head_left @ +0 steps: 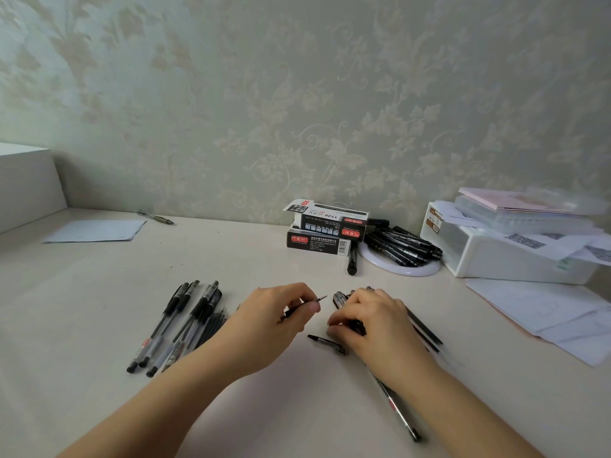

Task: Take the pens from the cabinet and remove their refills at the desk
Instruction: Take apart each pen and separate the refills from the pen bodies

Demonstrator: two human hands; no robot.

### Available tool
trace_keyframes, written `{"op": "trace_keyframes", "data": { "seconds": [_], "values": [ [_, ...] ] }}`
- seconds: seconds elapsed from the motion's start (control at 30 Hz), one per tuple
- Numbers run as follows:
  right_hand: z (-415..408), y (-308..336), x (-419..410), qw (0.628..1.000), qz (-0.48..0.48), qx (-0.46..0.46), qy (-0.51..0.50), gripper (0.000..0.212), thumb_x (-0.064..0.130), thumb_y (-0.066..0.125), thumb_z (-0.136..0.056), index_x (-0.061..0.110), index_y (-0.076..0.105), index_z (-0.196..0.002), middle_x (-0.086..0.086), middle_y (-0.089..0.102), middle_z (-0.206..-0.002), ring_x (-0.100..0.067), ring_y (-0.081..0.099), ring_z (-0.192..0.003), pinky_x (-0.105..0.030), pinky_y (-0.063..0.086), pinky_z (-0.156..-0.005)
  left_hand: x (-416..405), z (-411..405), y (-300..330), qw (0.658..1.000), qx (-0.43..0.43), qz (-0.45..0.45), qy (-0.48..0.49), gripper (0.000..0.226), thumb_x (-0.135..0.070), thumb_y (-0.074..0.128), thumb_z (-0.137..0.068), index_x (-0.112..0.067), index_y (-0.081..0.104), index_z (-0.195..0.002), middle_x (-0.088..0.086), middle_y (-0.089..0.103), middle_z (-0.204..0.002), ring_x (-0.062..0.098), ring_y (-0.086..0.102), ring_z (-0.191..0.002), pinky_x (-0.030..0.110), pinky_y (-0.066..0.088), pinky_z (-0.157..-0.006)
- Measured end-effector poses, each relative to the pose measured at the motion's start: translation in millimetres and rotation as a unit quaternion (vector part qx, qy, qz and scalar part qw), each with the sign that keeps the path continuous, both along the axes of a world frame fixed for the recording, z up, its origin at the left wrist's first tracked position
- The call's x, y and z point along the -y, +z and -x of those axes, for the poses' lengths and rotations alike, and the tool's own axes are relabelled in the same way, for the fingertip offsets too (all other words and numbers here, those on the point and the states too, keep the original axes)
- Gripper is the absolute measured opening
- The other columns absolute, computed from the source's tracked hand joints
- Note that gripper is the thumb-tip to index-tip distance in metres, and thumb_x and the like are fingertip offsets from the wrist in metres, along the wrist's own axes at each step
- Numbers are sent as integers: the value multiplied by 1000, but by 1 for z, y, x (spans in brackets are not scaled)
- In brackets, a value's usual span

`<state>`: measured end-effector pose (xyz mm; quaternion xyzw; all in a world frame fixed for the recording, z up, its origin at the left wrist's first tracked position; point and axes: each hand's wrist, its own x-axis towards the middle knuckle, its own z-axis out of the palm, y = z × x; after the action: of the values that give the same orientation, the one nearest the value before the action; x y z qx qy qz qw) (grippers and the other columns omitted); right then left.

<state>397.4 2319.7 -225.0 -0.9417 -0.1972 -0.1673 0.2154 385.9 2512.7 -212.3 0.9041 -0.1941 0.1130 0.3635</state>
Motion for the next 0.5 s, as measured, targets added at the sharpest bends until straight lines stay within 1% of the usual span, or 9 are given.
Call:
{"op": "trace_keyframes", "data": {
  "seconds": [0.1, 0.2, 0.3, 0.4, 0.5],
  "values": [
    [-1, -1, 1, 1000, 0, 13, -8, 9, 40, 64, -90, 39, 72, -95, 16, 56, -92, -7, 42, -93, -31, 32, -84, 0, 0, -1, 999, 1, -33, 5, 17, -41, 47, -96, -33, 62, -94, -11, 61, -72, 7, 47, -55, 17, 34, -52],
    [-1, 0, 1, 1000, -2, 17, -9, 16, 42, 65, -89, 41, 68, -105, 18, 55, -94, -5, 44, -95, -30, 32, -86, -1, -1, -4, 998, 5, -56, 11, 16, -40, 47, -97, -33, 61, -93, -11, 61, -73, 4, 47, -58, 17, 32, -53],
    [0, 1, -2, 1000, 8, 7, 15, 21, 44, 63, -90, 41, 67, -111, 22, 54, -97, -5, 43, -98, -29, 29, -86, -3, -3, -6, 998, 4, -60, 21, 14, -38, 49, -97, -32, 61, -92, -8, 62, -73, 4, 48, -57, 17, 33, -53],
    [1, 2, -6, 999, 34, 0, 42, 23, 45, 59, -92, 41, 68, -113, 21, 56, -103, -6, 43, -102, -28, 23, -82, -4, -4, -7, 998, 4, -58, 28, 14, -35, 51, -96, -30, 62, -92, -7, 64, -74, 4, 48, -56, 15, 36, -53],
    [0, 4, -8, 996, 49, -10, 74, 22, 42, 56, -95, 42, 67, -115, 20, 59, -108, -6, 43, -103, -28, 25, -86, -4, -5, -7, 997, 9, -67, 30, 13, -34, 52, -96, -28, 63, -92, -7, 64, -75, 2, 49, -58, 13, 36, -55]
  ]
}}
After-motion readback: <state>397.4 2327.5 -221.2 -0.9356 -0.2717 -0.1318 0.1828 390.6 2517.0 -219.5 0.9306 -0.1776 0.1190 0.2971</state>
